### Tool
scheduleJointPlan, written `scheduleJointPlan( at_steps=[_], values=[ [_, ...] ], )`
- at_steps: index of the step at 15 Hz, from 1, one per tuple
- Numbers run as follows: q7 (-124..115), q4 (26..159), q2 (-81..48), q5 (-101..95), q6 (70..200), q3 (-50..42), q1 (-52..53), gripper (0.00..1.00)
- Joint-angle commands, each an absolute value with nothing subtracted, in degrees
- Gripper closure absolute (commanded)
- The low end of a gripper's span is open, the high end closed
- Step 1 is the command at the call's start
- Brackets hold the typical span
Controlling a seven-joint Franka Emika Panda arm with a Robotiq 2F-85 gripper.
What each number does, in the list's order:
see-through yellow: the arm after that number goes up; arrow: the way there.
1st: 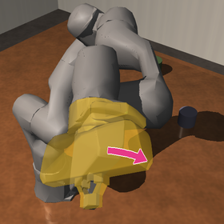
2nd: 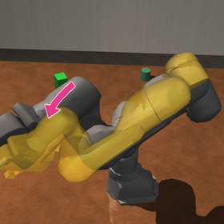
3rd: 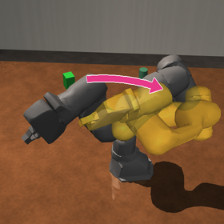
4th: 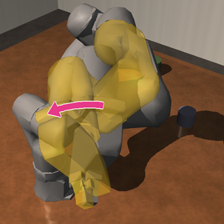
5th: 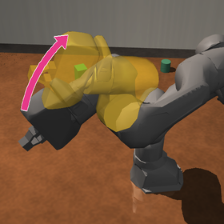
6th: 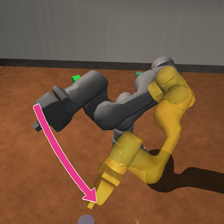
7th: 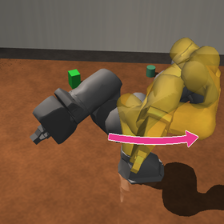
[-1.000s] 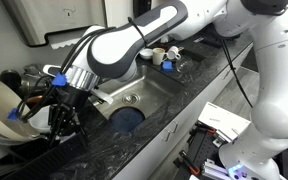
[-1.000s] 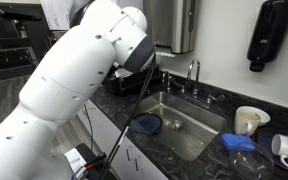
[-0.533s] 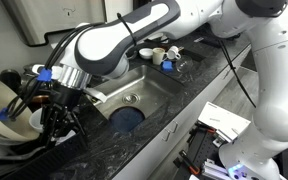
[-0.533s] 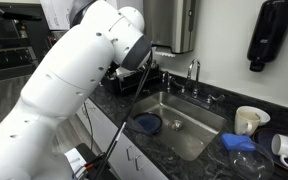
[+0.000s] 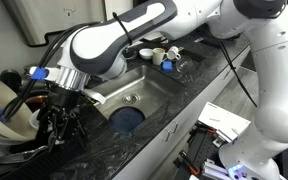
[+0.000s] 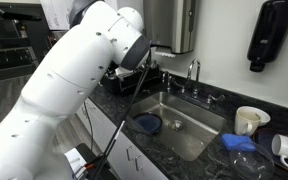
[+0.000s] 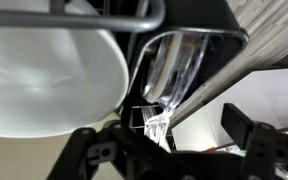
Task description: Remove the fork from the sink and put it on the dish rack
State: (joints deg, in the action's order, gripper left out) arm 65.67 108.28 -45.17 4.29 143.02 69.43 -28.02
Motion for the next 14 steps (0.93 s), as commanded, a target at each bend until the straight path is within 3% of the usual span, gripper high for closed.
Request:
scheduleJointPlan(
  at_steps=[1,8,14],
  values=[
    [67.54,107.6,-41.62,6.68,141.38,68.41,-27.67,0.0],
    [67.56,106.18,-34.02,7.55,139.24,68.17,-29.71,0.0],
    [67.81,102.79,-23.41,10.01,124.71,63.09,-28.38,0.0]
  ],
)
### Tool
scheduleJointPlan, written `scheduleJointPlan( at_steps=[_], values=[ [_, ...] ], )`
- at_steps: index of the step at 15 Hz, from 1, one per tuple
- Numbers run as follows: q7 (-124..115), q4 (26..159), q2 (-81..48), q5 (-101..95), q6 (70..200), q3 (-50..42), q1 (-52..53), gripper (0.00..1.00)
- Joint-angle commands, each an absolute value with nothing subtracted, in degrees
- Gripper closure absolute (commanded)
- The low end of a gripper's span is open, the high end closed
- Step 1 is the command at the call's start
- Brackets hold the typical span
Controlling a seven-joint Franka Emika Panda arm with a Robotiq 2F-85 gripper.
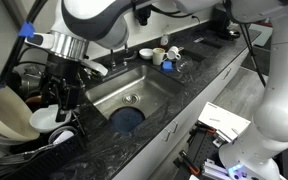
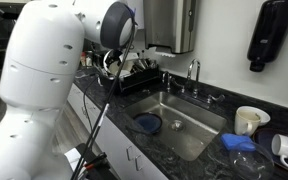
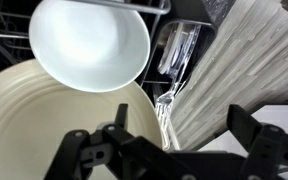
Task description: Remove the fork from the sink and put it on the dish rack
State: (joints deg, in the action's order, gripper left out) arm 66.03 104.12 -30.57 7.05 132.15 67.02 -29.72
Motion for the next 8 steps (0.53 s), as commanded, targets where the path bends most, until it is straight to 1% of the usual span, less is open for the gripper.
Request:
scheduleJointPlan(
  at_steps=[1,4,8],
  values=[
    [67.89,102.0,-21.53,10.63,121.98,61.59,-27.65,0.0],
    [67.35,100.02,-15.34,11.45,114.44,55.26,-24.14,0.0],
    [65.44,98.62,-9.24,9.38,106.27,43.0,-15.16,0.0]
  ],
)
